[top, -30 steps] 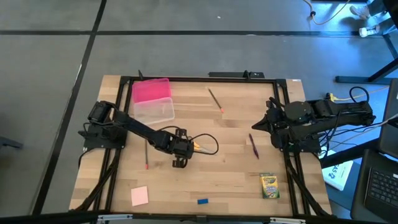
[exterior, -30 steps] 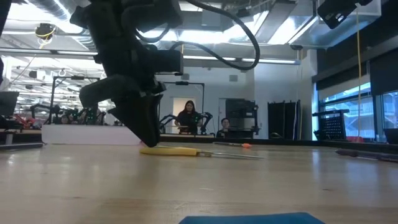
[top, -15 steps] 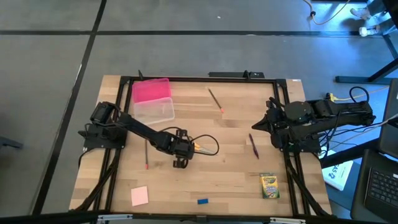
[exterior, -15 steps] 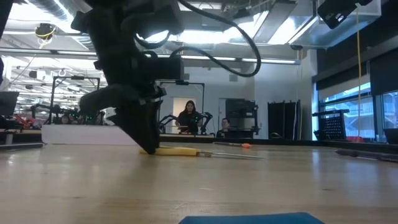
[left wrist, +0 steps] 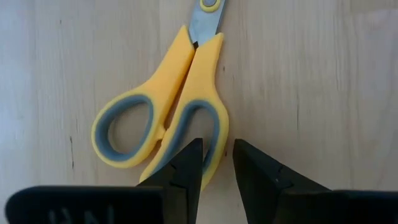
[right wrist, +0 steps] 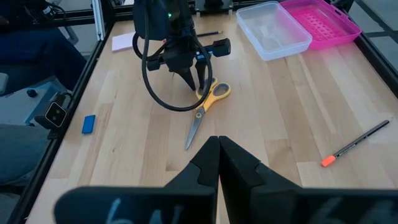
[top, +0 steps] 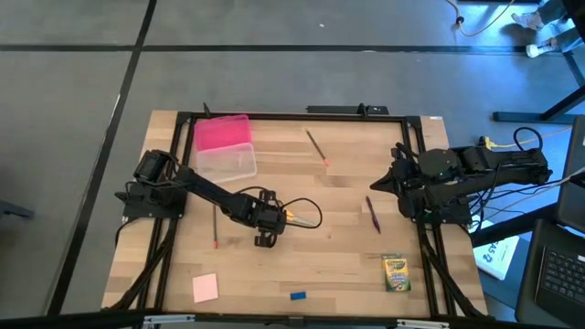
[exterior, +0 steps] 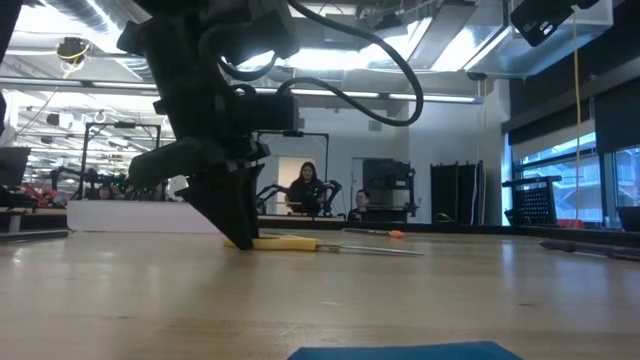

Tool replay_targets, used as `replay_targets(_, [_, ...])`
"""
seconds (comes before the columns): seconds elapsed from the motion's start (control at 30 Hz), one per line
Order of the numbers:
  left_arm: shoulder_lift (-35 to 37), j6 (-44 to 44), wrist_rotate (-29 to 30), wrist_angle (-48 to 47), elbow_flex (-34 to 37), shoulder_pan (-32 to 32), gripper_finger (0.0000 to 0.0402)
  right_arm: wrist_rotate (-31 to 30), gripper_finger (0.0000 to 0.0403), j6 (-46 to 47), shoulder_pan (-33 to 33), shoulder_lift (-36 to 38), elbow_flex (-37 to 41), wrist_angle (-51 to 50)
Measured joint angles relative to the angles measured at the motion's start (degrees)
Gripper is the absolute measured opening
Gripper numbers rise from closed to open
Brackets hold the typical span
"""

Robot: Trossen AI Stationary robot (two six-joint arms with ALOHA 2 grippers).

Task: Pack school essentials
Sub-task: Put the yellow scissors into the pink supply box

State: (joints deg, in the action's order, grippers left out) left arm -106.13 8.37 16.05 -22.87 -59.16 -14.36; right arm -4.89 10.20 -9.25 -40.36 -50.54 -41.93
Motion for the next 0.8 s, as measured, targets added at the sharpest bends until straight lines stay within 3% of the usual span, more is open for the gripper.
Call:
replay_targets(0.47, [-0.69, 0.49, -0.57, -0.10, 0.04, -0.06, 0.0008, 0.00, 0.0013, 0.03, 0.00, 0.00, 0.00, 0.00])
replay_targets(0.8, [-0.32, 3.64, 0.50, 0.15, 0.13, -0.44, 0.0009, 0.00, 0.0013, 0.04, 0.01, 0.00, 0.00, 0.00])
